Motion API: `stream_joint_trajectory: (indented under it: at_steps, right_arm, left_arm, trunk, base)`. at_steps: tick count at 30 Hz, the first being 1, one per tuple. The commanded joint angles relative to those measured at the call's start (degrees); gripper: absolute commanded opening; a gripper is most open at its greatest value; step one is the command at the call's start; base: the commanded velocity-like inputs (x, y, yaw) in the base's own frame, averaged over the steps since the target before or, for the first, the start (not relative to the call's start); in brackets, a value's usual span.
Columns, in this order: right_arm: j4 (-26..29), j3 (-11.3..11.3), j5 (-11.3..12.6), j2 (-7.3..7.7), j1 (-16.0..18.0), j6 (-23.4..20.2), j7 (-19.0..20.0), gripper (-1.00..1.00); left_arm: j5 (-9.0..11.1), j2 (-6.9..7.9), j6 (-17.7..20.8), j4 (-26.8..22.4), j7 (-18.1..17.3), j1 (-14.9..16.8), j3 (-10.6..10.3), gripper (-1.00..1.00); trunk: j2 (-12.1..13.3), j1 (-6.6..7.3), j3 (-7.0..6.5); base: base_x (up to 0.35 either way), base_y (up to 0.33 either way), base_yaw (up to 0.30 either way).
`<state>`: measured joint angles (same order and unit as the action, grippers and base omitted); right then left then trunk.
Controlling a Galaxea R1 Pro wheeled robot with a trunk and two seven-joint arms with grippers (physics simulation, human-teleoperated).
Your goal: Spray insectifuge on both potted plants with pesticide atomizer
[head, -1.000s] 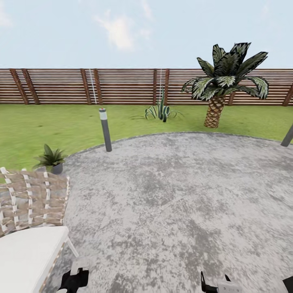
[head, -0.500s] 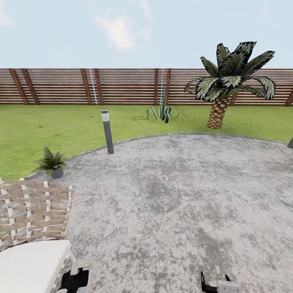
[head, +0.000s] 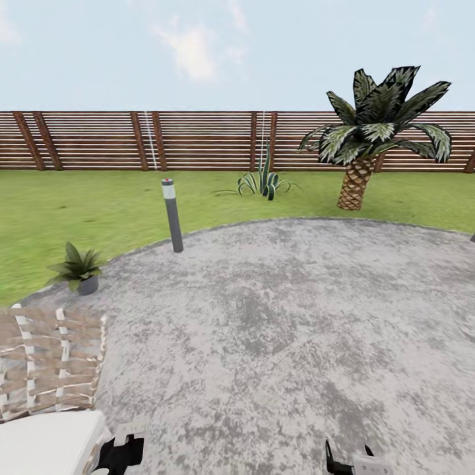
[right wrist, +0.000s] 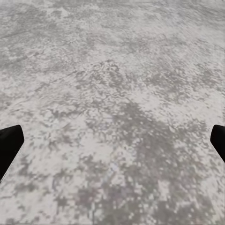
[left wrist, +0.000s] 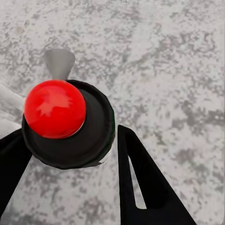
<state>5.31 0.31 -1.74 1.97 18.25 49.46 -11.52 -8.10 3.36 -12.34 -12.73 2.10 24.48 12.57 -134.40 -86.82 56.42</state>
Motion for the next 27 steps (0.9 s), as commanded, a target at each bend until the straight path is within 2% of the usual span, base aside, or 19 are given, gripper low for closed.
stream_joint_trajectory:
  at_steps: [1, 9, 27]
  right_arm:
    - [-0.04, 0.05, -0.19, 0.02, 0.03, 0.11, -0.26, 1.0]
    - [-0.04, 0.05, -0.19, -0.02, 0.03, 0.11, -0.26, 1.0]
    - [-0.04, 0.05, -0.19, 0.0, 0.03, 0.11, -0.26, 1.0]
  left_arm:
    - [-0.61, -0.02, -0.23, 0.07, 0.18, 0.04, 0.26, -1.0]
    - [-0.61, -0.02, -0.22, 0.07, 0.18, 0.05, 0.26, -1.0]
    - [-0.61, -0.02, -0.23, 0.07, 0.18, 0.05, 0.26, -1.0]
  trunk:
    - [-0.02, -0.02, 0.05]
    - [-0.02, -0.02, 0.05]
    - [-0.02, -0.02, 0.05]
  base:
    - [0.325, 0.0, 0.0]
    - [0.326, -0.047, 0.0]
    - [0.294, -0.191, 0.0]
